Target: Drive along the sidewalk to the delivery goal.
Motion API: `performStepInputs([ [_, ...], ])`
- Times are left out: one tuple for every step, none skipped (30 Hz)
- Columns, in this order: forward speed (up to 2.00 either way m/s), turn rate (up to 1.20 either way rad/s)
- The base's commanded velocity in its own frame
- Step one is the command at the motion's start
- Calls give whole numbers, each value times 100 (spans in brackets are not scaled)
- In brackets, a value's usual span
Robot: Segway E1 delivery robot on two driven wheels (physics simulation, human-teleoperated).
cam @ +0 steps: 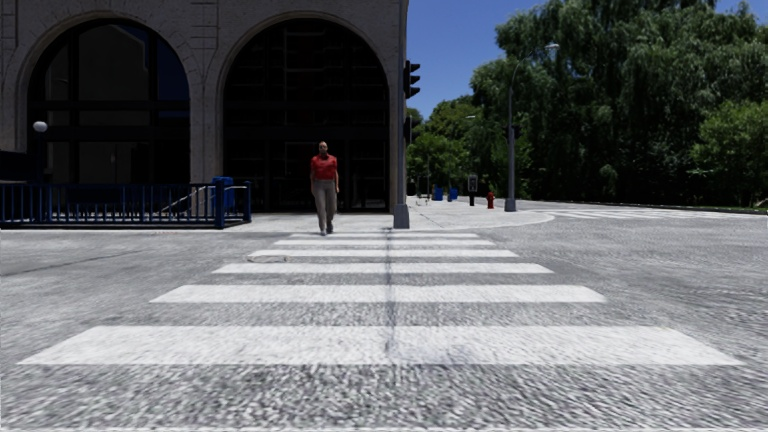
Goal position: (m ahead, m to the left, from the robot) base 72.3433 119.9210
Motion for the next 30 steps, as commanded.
performStepInputs([
  [200, -23],
  [200, -23],
  [200, -23],
  [200, -23],
  [200, -23],
  [200, -23],
  [200, -23],
  [200, -23],
  [200, -23],
  [200, -23],
  [200, -23],
  [200, -23],
  [200, -23],
  [200, -23],
  [200, -23],
  [200, -23],
  [200, -23],
  [200, -23],
  [200, -23],
  [200, -23],
  [200, -23],
  [200, -23],
  [200, -23],
  [200, -23],
  [200, -23],
  [200, -23],
  [200, -23],
  [200, -23],
  [200, -23],
  [200, -23],
])
